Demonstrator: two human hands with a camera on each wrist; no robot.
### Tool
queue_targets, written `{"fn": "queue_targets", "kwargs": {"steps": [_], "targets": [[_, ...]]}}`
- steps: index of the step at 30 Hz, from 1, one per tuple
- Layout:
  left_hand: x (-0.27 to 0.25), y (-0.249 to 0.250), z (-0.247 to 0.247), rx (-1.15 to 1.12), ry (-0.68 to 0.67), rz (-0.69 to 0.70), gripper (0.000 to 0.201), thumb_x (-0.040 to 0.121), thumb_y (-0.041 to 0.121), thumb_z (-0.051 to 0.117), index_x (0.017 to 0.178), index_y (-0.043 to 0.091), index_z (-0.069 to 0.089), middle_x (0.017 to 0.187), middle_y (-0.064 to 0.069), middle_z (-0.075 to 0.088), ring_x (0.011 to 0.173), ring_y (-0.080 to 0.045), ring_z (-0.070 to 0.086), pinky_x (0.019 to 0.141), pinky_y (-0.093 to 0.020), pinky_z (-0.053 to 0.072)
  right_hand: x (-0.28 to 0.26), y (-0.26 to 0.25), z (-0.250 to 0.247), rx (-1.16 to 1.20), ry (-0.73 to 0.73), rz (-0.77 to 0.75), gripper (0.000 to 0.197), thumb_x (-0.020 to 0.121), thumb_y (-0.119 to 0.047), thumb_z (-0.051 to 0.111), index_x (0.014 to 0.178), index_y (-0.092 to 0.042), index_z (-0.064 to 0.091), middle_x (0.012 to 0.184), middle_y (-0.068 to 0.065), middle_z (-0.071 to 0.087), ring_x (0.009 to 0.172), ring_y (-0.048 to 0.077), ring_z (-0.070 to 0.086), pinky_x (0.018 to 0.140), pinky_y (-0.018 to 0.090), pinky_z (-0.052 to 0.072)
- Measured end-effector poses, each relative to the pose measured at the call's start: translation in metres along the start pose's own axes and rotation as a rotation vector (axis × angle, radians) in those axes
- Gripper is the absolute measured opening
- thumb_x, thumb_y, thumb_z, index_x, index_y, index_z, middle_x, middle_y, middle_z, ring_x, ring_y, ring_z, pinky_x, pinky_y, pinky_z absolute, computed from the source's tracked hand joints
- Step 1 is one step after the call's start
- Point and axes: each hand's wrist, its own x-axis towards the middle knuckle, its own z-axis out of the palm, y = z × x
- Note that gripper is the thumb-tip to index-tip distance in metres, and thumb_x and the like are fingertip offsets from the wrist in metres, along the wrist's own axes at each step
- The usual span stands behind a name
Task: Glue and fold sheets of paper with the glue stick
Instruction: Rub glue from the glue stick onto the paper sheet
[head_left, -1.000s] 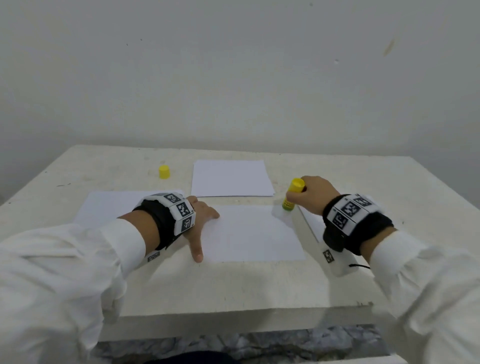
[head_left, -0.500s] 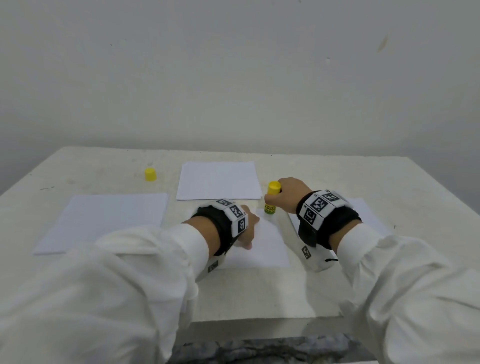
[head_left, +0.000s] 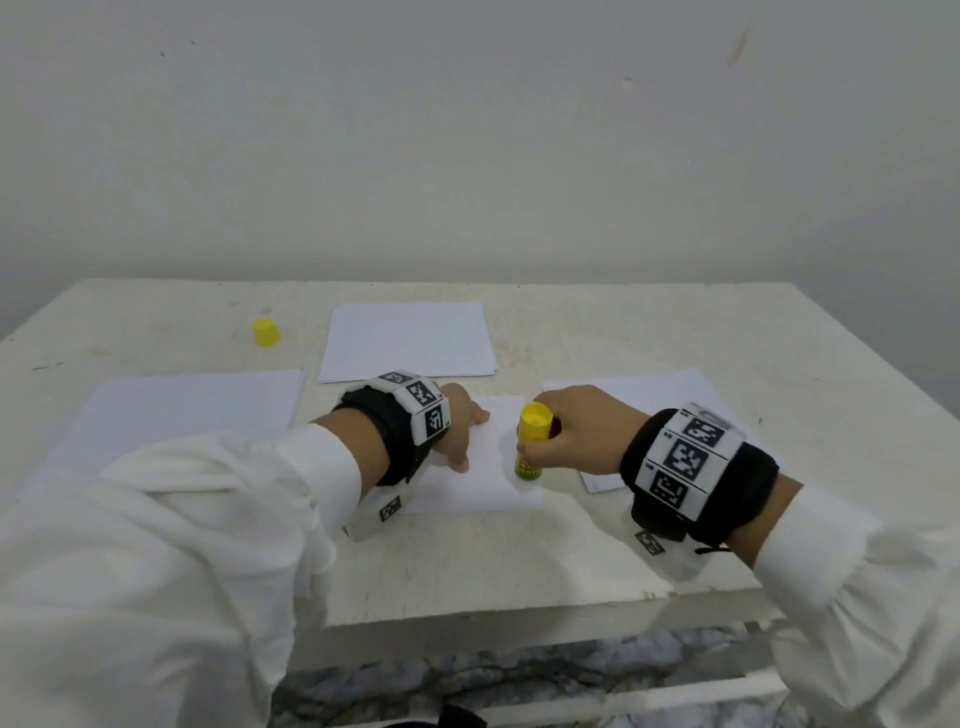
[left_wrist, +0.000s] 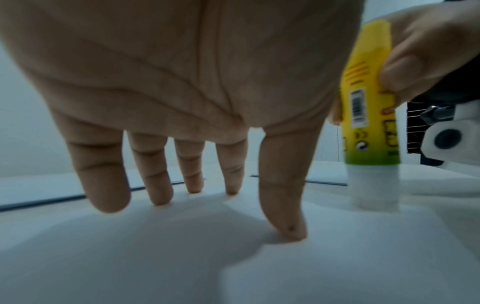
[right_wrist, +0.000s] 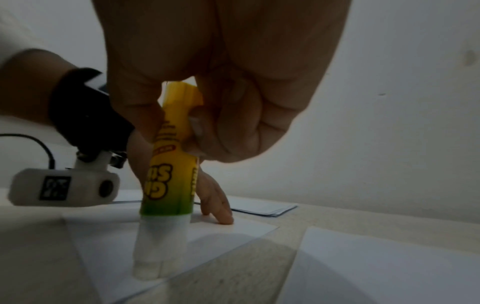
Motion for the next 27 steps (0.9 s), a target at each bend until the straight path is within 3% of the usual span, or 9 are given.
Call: {"fn": "queue_targets", "kwargs": {"steps": [3, 7, 9, 12, 15, 17, 19, 22, 27], "targets": [[-0.001, -0.001, 0.001, -0.024, 0.015, 0.004, 0.083, 0.087, 0.04, 0.065, 0.152, 0.029, 0.015, 0.155, -0.006, 0.02, 0.141, -0.028, 0.024, 0.112, -0.037, 0.025, -0.005, 0.003, -0.007, 0.086, -0.019, 0.032, 0.025, 0.08, -0.026, 0.067, 0.093, -0.004, 0.066, 0.086, 0.008, 0.065, 0.071, 0.013, 0.053, 0.065, 0.025, 0.043], [-0.001, -0.006, 0.004, -0.057, 0.075, 0.008, 0.083, 0.082, 0.043, 0.069, 0.15, 0.031, 0.023, 0.153, -0.002, 0.027, 0.137, -0.028, 0.032, 0.11, -0.036, 0.03, 0.009, 0.021, -0.029, 0.54, 0.123, 0.133, 0.016, 0.078, -0.01, 0.07, 0.092, -0.01, 0.061, 0.076, 0.01, 0.069, 0.061, 0.016, 0.063, 0.053, 0.026, 0.046], [-0.002, -0.009, 0.007, -0.106, 0.097, 0.012, 0.084, 0.08, 0.042, 0.071, 0.149, 0.031, 0.024, 0.152, 0.0, 0.029, 0.135, -0.027, 0.033, 0.108, -0.036, 0.031, 0.026, 0.027, -0.034, 0.802, 0.176, 0.176, 0.019, 0.085, 0.002, 0.06, 0.095, -0.011, 0.051, 0.083, 0.013, 0.068, 0.068, 0.022, 0.067, 0.056, 0.029, 0.05], [-0.002, -0.012, 0.01, -0.199, 0.138, 0.023, 0.081, 0.076, 0.038, 0.075, 0.143, 0.031, 0.029, 0.142, -0.001, 0.041, 0.127, -0.025, 0.04, 0.099, -0.034, 0.036, 0.058, 0.029, -0.03, 1.011, 0.219, 0.226, 0.02, 0.091, 0.003, 0.049, 0.105, -0.011, 0.049, 0.091, 0.01, 0.059, 0.081, 0.022, 0.064, 0.072, 0.034, 0.052], [-0.002, -0.014, 0.013, -0.231, 0.133, 0.044, 0.074, 0.077, 0.038, 0.074, 0.14, 0.03, 0.035, 0.144, 0.001, 0.038, 0.129, -0.024, 0.037, 0.101, -0.034, 0.034, 0.09, 0.03, -0.023, 0.872, 0.315, 0.257, 0.03, 0.088, -0.004, 0.056, 0.116, -0.013, 0.051, 0.095, 0.007, 0.059, 0.091, 0.024, 0.059, 0.085, 0.04, 0.049], [-0.002, -0.016, 0.015, -0.234, 0.136, 0.056, 0.069, 0.079, 0.039, 0.073, 0.139, 0.031, 0.04, 0.149, 0.002, 0.027, 0.133, -0.025, 0.031, 0.107, -0.035, 0.031, 0.104, 0.029, -0.024, 0.709, 0.354, 0.281, 0.039, 0.085, -0.006, 0.063, 0.122, -0.013, 0.051, 0.094, 0.004, 0.06, 0.091, 0.025, 0.057, 0.082, 0.033, 0.046], [-0.002, -0.017, 0.017, -0.252, 0.15, 0.048, 0.067, 0.078, 0.041, 0.072, 0.138, 0.034, 0.043, 0.149, 0.002, 0.021, 0.136, -0.024, 0.026, 0.108, -0.036, 0.029, 0.114, 0.029, -0.025, 0.558, 0.359, 0.333, 0.043, 0.083, -0.007, 0.067, 0.124, -0.011, 0.052, 0.109, 0.008, 0.062, 0.101, 0.027, 0.059, 0.08, 0.027, 0.042], [-0.002, -0.02, 0.02, -0.222, 0.181, 0.036, 0.066, 0.075, 0.049, 0.071, 0.135, 0.042, 0.043, 0.144, 0.004, 0.025, 0.135, -0.021, 0.022, 0.108, -0.037, 0.026, 0.123, 0.031, -0.023, 0.399, 0.327, 0.405, 0.048, 0.081, -0.007, 0.069, 0.126, -0.008, 0.05, 0.123, 0.012, 0.057, 0.112, 0.03, 0.055, 0.09, 0.034, 0.045], [-0.001, -0.025, 0.023, -0.239, 0.138, 0.04, 0.068, 0.078, 0.05, 0.068, 0.139, 0.044, 0.037, 0.141, 0.002, 0.03, 0.13, -0.022, 0.029, 0.104, -0.037, 0.032, 0.132, 0.031, -0.017, 0.275, 0.239, 0.457, 0.052, 0.083, -0.009, 0.067, 0.13, -0.009, 0.045, 0.126, 0.012, 0.055, 0.114, 0.032, 0.053, 0.096, 0.038, 0.044]]}}
